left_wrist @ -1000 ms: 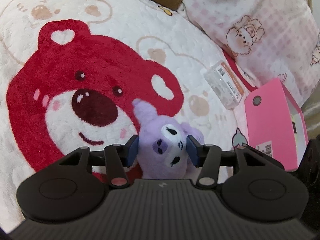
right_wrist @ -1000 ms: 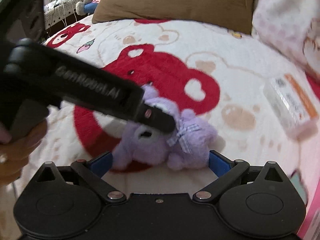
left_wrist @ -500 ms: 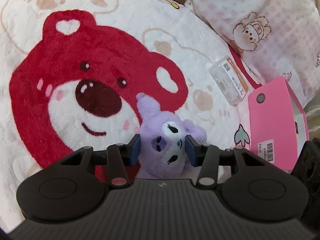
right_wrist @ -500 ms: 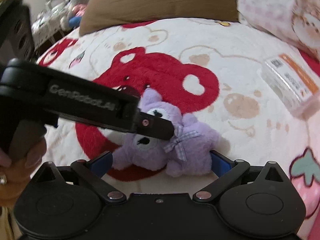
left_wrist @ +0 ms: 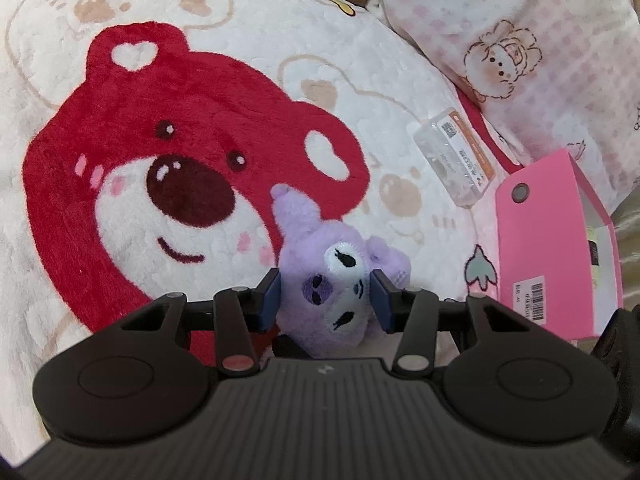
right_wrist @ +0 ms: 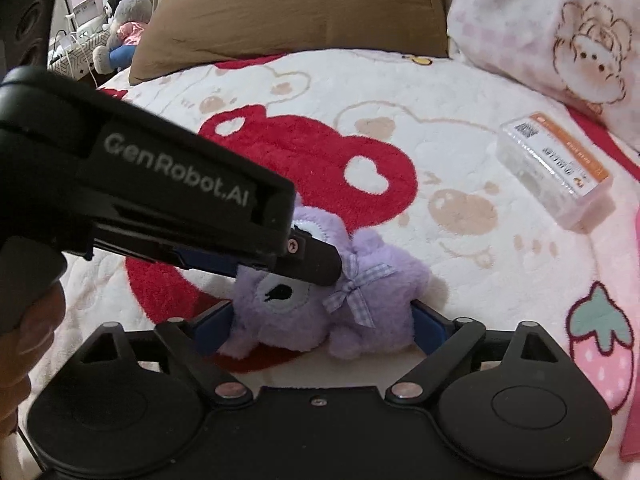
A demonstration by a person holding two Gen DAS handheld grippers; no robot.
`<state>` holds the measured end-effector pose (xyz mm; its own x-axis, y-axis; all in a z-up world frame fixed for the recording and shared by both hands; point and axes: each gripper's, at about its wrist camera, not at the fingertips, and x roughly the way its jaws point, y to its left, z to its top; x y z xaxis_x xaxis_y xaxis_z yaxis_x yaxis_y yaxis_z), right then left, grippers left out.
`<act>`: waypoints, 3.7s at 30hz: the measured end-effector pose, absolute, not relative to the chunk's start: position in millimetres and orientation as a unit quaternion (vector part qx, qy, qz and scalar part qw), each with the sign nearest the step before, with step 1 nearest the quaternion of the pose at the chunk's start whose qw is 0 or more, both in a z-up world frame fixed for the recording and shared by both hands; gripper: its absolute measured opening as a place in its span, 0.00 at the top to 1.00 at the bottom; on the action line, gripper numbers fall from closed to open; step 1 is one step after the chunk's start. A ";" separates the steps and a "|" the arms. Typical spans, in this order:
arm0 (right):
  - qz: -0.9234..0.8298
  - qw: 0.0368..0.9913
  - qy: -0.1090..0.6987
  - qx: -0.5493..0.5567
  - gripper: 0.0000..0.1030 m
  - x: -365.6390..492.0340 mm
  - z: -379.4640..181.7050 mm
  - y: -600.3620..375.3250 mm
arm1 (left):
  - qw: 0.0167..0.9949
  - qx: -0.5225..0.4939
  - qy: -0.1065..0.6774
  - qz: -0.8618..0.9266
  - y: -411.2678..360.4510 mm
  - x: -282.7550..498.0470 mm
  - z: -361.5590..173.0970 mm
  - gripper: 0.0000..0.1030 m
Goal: Organize objects
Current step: 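Lift the purple plush toy with the left gripper toward the pink box, then lower the purple plush toy into the pink box beside the tissue pack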
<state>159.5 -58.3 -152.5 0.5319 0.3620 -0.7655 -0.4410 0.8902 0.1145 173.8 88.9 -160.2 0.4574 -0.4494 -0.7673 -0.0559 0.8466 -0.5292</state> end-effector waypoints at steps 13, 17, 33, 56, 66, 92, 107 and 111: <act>0.220 0.868 0.445 -0.008 0.09 136.7 -129.7 -86.4 | 0.804 -0.231 0.531 -0.136 61.0 149.3 -135.5 0.56; 0.219 0.871 0.439 -0.028 0.09 123.1 -116.9 -87.2 | 0.815 -0.213 0.522 -0.136 50.9 132.0 -117.3 0.56; 0.201 0.869 0.450 -0.036 0.11 62.3 -51.3 -109.8 | 0.824 -0.162 0.507 -0.193 20.2 61.0 -41.3 0.56; 0.220 0.866 0.449 -0.005 0.11 24.7 8.4 -167.3 | 0.829 -0.161 0.487 -0.222 -22.1 22.2 4.1 0.55; 0.222 0.874 0.433 -0.017 0.12 18.1 23.6 -195.9 | 0.832 -0.144 0.481 -0.234 -54.7 21.8 21.5 0.55; 0.153 0.919 0.362 -0.007 0.19 30.9 53.5 -318.2 | 0.821 -0.139 0.457 -0.312 -177.8 84.5 48.6 0.53; 0.132 0.920 0.369 0.018 0.20 109.5 36.9 -387.8 | 0.810 -0.148 0.480 -0.302 -241.7 171.3 16.1 0.53; 0.125 0.911 0.391 0.026 0.20 127.7 16.8 -398.7 | 0.799 -0.168 0.497 -0.296 -249.0 188.0 -9.7 0.53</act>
<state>127.7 -398.7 16.8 0.6624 0.2487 -0.7067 -0.2084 0.9672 0.1450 188.0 -249.0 -9.7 0.3317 -0.6394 -0.6936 0.3056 0.7684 -0.5623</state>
